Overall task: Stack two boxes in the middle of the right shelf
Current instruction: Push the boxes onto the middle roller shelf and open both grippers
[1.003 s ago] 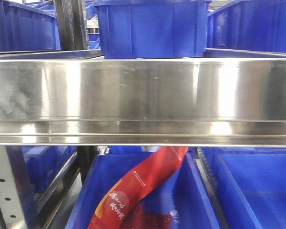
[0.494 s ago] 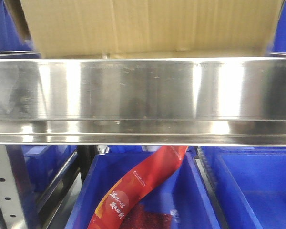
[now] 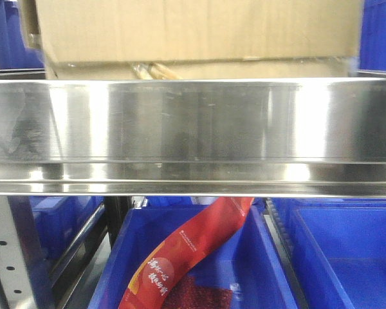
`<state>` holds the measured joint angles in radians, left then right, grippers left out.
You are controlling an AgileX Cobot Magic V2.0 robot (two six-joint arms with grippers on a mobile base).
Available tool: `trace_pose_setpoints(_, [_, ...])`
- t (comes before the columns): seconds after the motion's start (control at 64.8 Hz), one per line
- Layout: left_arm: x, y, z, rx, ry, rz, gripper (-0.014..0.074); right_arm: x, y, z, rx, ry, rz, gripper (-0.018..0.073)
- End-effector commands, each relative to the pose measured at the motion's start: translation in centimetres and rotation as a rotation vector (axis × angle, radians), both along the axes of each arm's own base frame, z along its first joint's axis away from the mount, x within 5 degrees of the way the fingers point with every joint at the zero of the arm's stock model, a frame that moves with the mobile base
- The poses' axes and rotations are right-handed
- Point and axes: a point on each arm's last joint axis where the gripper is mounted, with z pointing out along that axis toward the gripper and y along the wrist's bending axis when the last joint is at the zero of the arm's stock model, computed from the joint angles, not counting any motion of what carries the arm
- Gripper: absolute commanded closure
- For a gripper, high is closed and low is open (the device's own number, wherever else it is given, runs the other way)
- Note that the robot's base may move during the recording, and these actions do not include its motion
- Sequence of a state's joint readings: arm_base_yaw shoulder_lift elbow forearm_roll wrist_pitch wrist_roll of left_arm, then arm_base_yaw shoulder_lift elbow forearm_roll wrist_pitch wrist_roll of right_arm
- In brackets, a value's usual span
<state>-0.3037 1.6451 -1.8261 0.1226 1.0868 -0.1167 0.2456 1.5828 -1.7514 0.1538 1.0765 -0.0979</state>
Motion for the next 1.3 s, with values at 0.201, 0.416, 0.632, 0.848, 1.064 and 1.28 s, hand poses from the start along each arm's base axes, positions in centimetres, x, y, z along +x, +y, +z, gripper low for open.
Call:
trace_pose_setpoints(0.201, [-3.4,0.9,3.5,-0.053,-0.073,-0.01,0.0104,-3.3,-1.0,3.7,0.018,-0.128,-0.003,0.0086])
trace_pose_setpoints(0.416, [-6.3,1.6,4.5,-0.075,-0.086,-0.014,0.0194,-6.4,-1.8,5.6,0.038,-0.203,-0.005,0.048])
trace_pose_setpoints(0.632, [-8.8,2.3,2.2,-0.093,-0.123,-0.027,0.0593,-8.4,-2.7,3.6,0.023,-0.257,-0.032,0.072])
trace_pose_setpoints(0.848, [-11.4,3.0,-1.1,-0.112,-0.188,-0.041,0.0708,-10.5,-3.5,-1.2,0.01,-0.318,-0.059,0.0713])
trace_pose_setpoints(1.064, [-14.9,4.0,-3.8,-0.164,-0.37,-0.063,0.0708,-13.9,-4.5,-5.3,0.039,-0.442,-0.084,0.0713])
trace_pose_setpoints(1.28, [-19.8,5.3,-6.5,-0.223,-0.619,-0.091,0.0708,-18.2,-5.7,-7.8,0.075,-0.582,-0.101,0.0713])
